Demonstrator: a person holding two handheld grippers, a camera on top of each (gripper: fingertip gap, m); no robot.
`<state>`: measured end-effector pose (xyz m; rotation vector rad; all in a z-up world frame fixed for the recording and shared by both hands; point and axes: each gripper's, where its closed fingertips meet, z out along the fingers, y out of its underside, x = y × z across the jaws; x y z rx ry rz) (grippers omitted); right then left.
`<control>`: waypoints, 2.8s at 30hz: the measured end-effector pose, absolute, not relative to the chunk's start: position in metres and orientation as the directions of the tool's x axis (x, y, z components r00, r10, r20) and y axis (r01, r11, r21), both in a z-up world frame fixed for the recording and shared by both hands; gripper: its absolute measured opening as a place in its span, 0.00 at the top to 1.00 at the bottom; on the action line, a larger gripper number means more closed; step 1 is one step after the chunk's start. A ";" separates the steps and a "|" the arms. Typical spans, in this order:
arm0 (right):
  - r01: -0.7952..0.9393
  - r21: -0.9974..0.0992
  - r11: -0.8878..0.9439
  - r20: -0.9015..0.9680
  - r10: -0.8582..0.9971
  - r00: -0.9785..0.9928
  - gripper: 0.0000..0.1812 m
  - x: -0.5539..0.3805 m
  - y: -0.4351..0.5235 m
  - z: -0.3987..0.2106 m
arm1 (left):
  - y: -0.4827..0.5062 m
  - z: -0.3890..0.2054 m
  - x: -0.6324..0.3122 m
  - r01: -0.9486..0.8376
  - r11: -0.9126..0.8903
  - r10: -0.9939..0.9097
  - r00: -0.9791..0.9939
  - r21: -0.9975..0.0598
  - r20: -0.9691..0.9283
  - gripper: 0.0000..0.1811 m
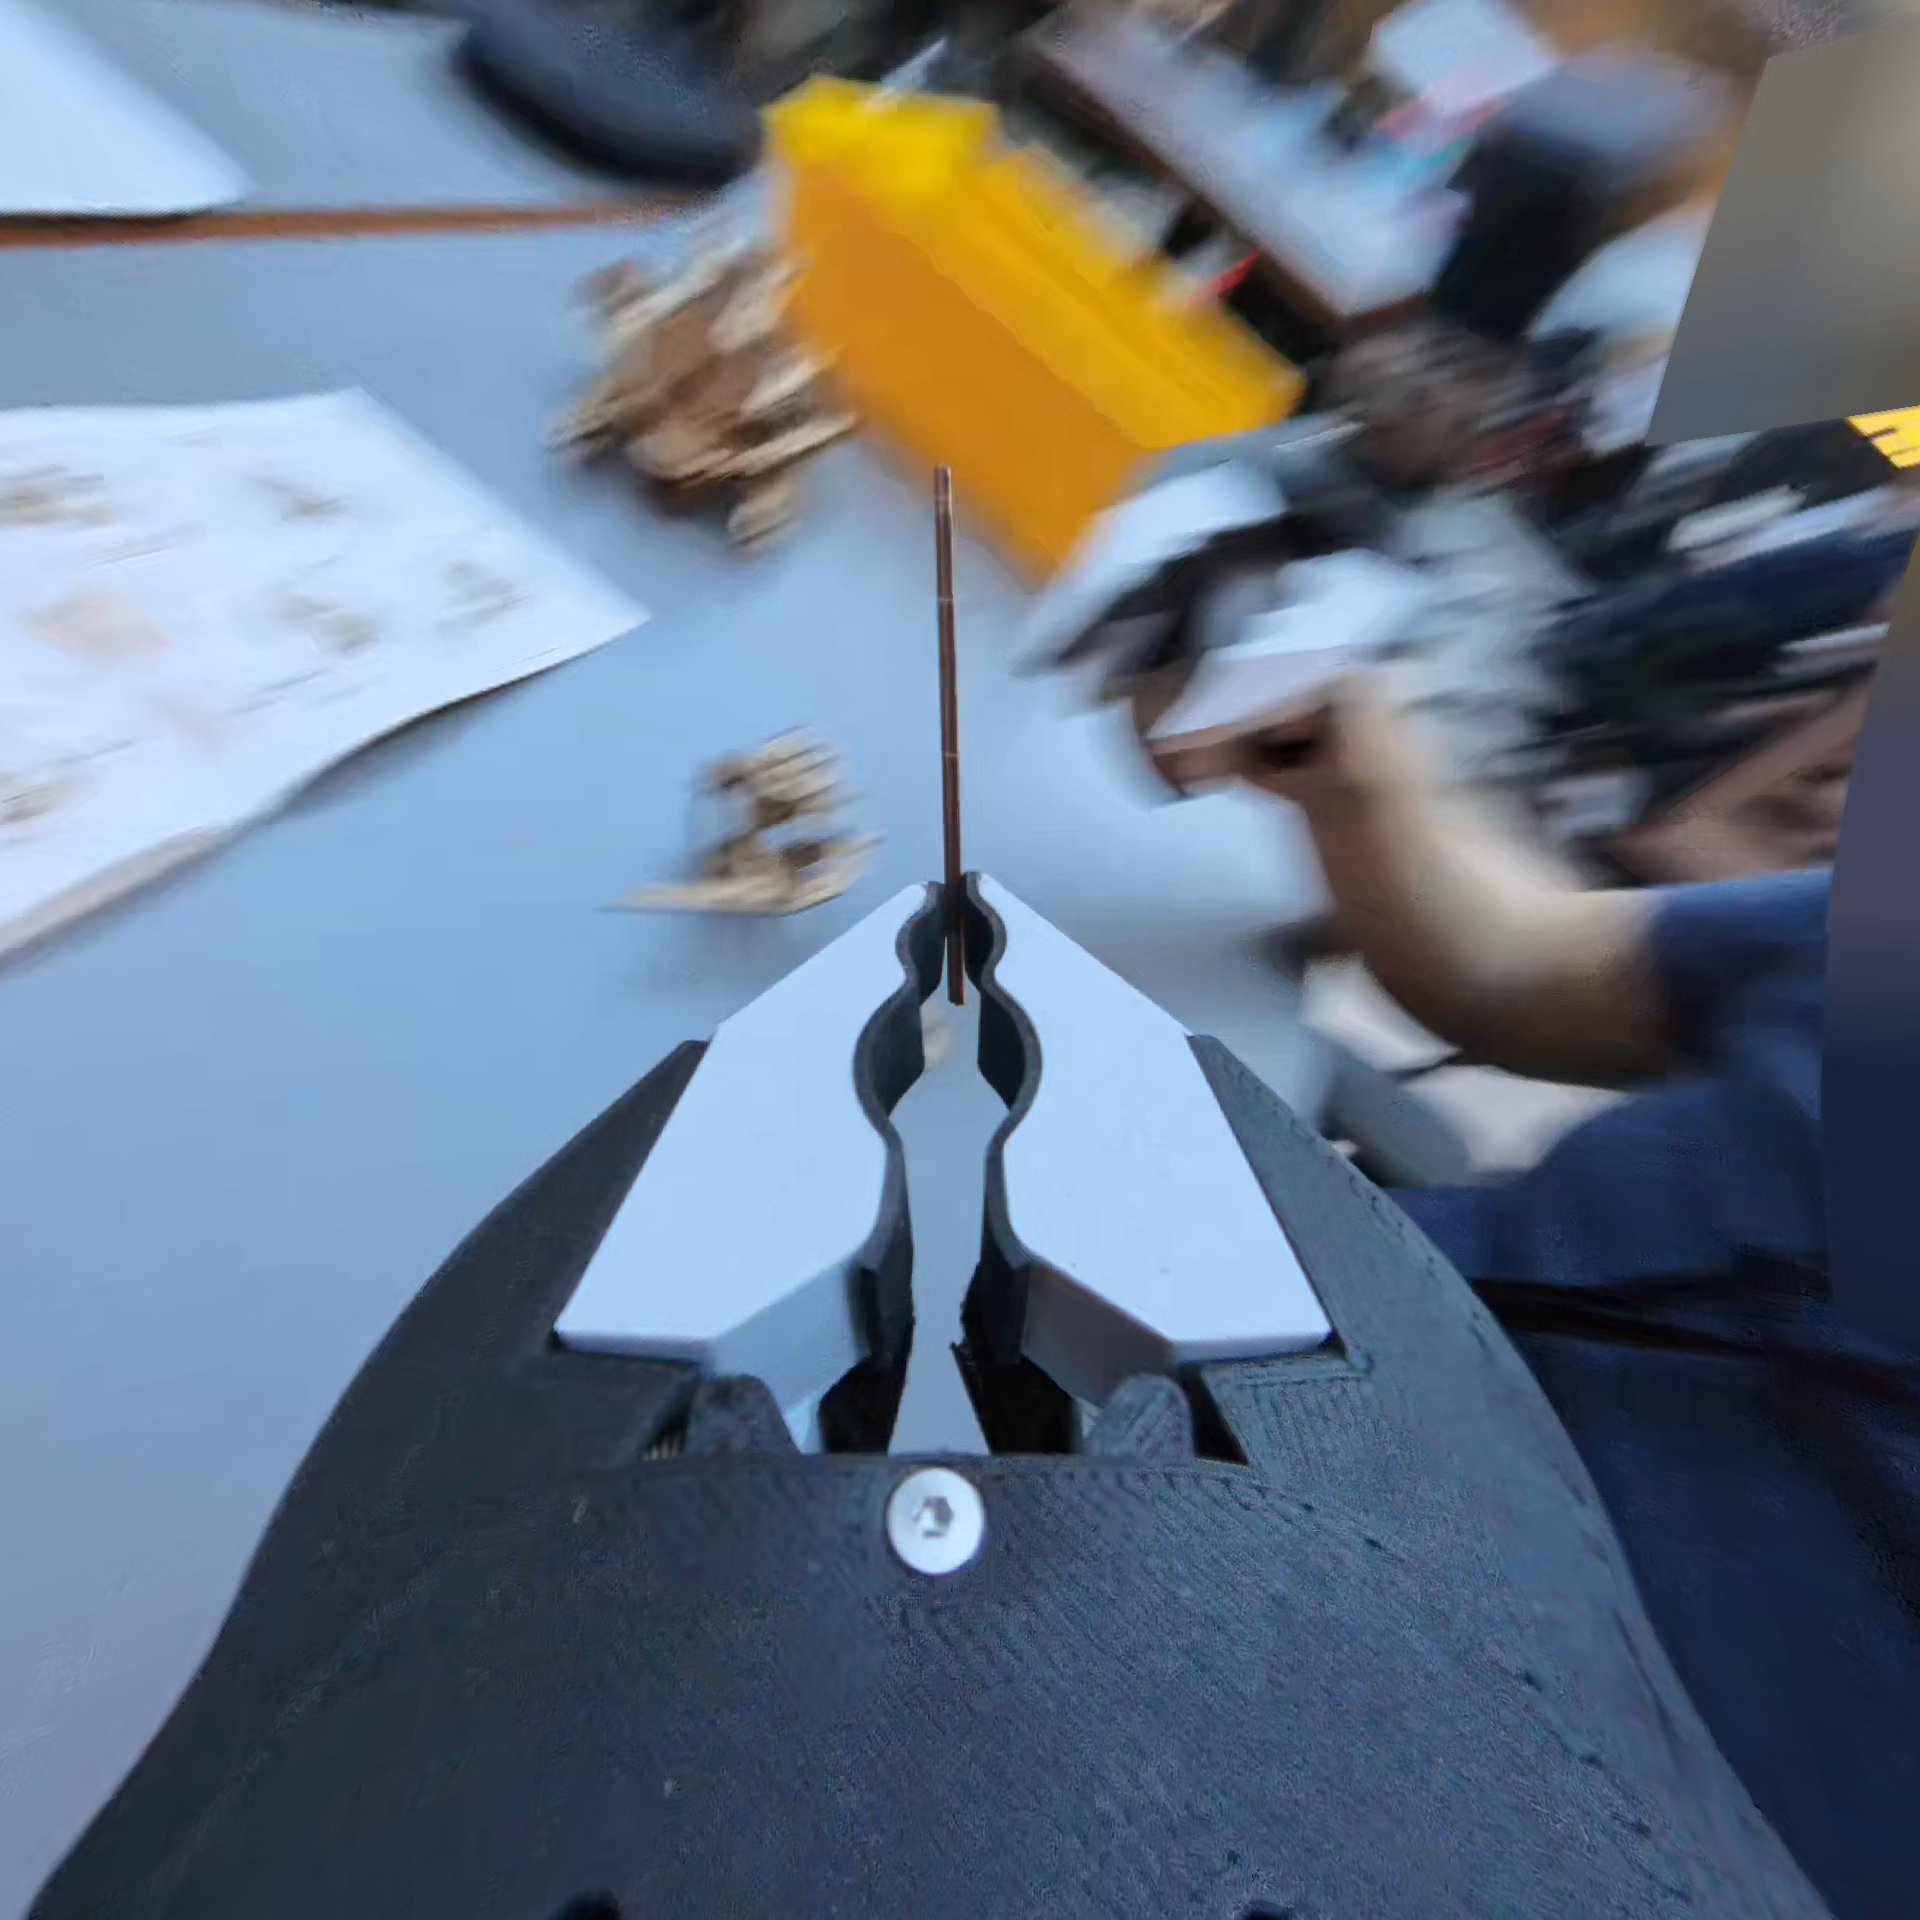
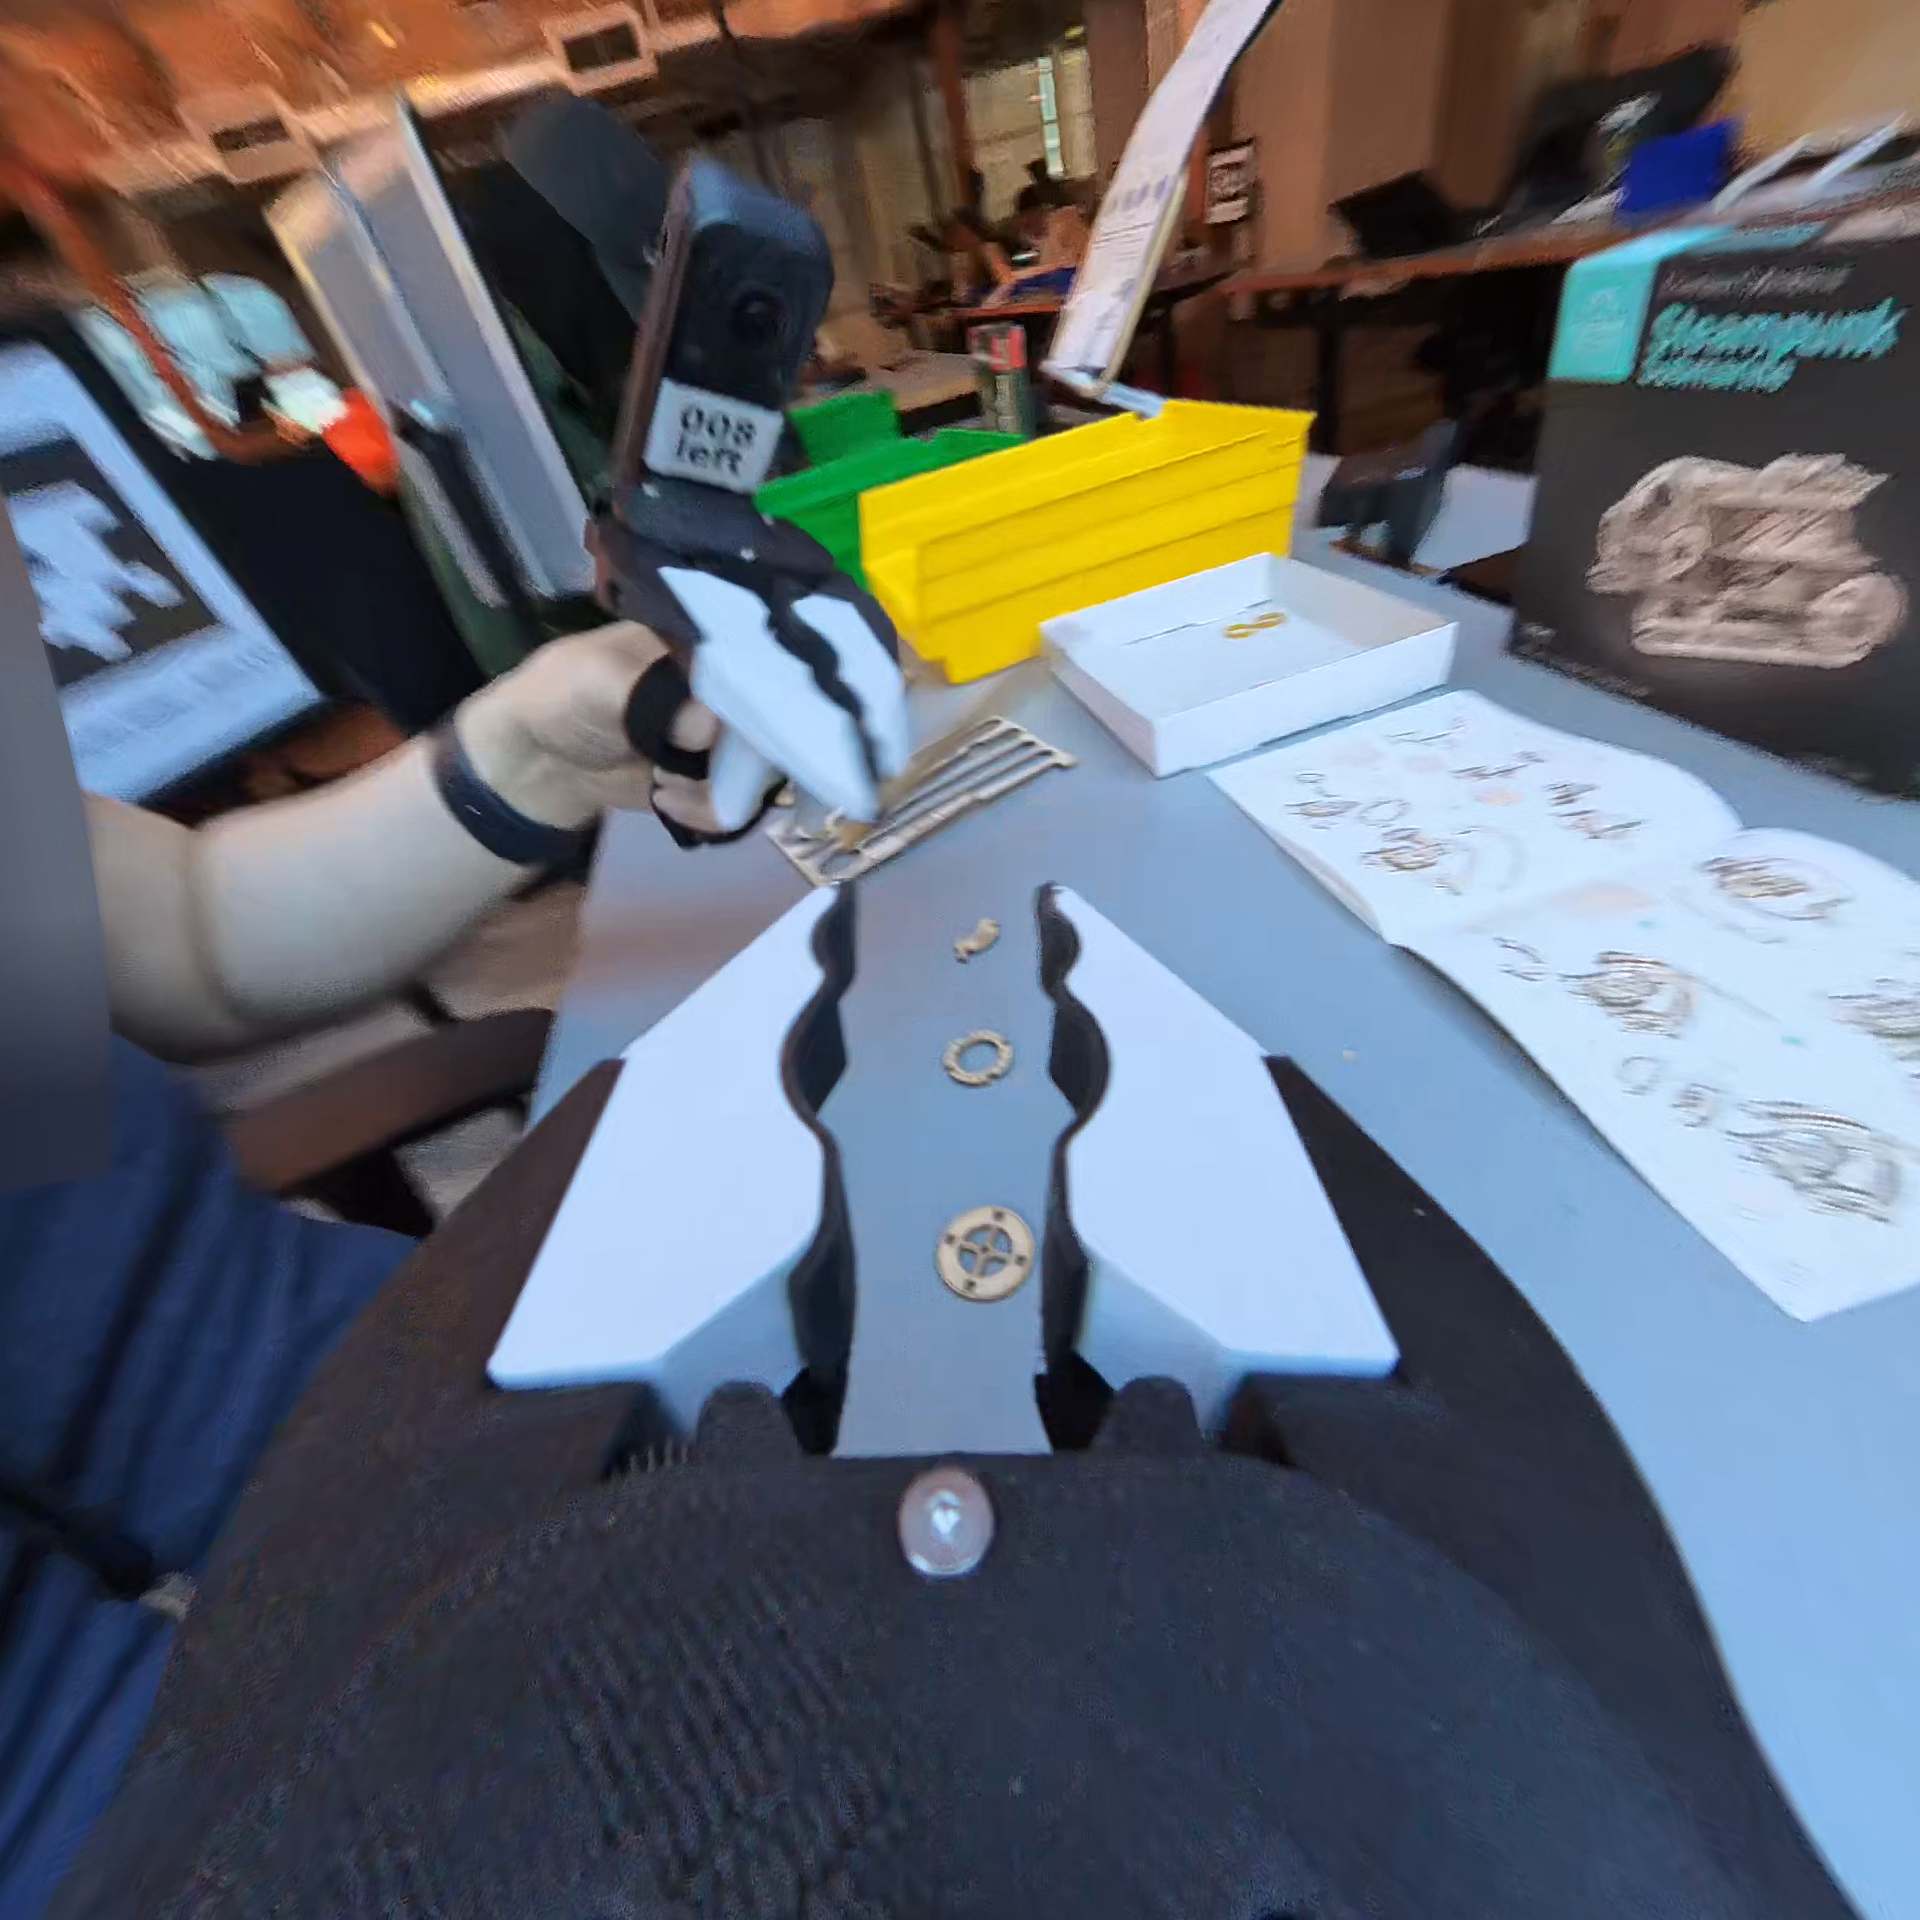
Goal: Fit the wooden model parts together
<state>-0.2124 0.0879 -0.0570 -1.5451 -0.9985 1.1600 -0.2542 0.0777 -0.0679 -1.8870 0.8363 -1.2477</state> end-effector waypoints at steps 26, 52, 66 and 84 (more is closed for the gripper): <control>0.234 -0.947 -0.221 -0.232 0.973 -0.018 0.90 -0.222 0.089 -0.046 | 0.076 -0.061 -0.214 -0.228 -0.215 -0.971 0.157 -0.950 0.182 1.00; 0.659 -0.671 0.340 0.311 0.936 -0.167 1.00 -0.192 0.110 -0.076 | 0.107 -0.084 -0.232 -0.249 -0.108 -0.972 0.231 -0.962 0.050 0.76; 0.709 -0.130 0.693 0.522 0.656 -0.545 1.00 -0.179 0.116 -0.133 | 0.134 -0.130 -0.208 -0.445 0.076 -0.993 0.052 -0.892 -0.110 0.66; 0.632 -0.570 0.525 0.483 0.836 -0.259 0.99 -0.204 0.089 -0.067 | 0.097 -0.089 -0.201 -0.420 0.393 -0.859 0.149 -0.818 -0.489 1.00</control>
